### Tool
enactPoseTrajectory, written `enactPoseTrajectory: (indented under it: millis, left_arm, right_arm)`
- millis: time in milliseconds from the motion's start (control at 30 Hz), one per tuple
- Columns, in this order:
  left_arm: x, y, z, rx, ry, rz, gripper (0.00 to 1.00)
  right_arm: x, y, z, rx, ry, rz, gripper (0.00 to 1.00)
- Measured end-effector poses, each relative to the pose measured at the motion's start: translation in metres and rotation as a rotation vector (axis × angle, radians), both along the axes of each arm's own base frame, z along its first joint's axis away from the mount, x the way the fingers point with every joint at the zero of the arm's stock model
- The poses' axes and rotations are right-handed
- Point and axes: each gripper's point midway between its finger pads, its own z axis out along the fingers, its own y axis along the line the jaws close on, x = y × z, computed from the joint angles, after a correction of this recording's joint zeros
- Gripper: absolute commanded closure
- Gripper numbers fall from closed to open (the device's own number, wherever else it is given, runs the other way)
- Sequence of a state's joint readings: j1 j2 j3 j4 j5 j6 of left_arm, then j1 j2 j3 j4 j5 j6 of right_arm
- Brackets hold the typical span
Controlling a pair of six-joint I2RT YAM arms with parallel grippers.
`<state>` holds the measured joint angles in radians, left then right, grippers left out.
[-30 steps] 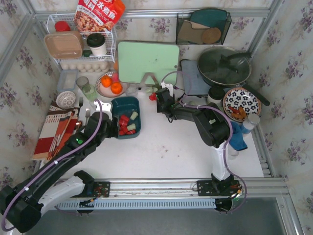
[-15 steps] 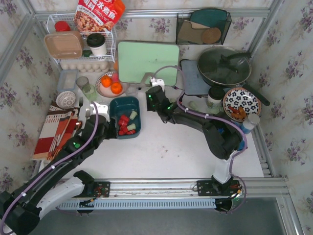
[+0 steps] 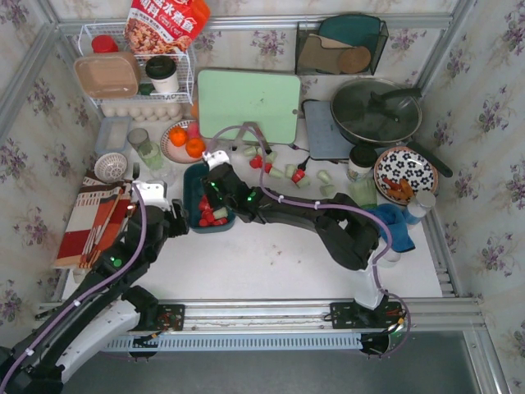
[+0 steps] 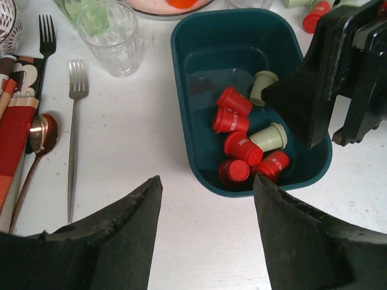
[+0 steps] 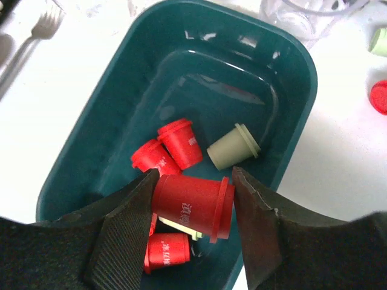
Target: Mix the coffee capsules in the storage basket
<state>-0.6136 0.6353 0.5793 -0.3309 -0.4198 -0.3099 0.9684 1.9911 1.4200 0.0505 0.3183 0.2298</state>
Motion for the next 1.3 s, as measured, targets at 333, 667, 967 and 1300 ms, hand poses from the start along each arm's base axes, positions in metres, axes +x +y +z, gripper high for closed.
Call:
enactPoseTrajectory:
  millis: [333, 667, 967, 1300]
  left_arm:
    - [0.002, 0.000, -0.002, -0.004, -0.002, 0.010, 0.35]
    - [0.003, -0.001, -0.005, 0.004, 0.008, 0.009, 0.35]
    - [0.004, -0.002, -0.008, 0.009, 0.018, 0.007, 0.35]
    - [0.007, -0.005, -0.016, 0.027, 0.046, 0.003, 0.35]
  right_arm:
    - [-0.006, -0.012, 0.004, -0.007, 0.017, -0.022, 0.27]
    - [0.017, -0.068, 0.014, -0.065, -0.048, -0.186, 0.28]
    - [0.040, -0.187, 0.011, -0.110, -0.048, -0.455, 0.28]
    - [0.041, -0.327, -0.036, -0.091, 0.066, -0.837, 0.30]
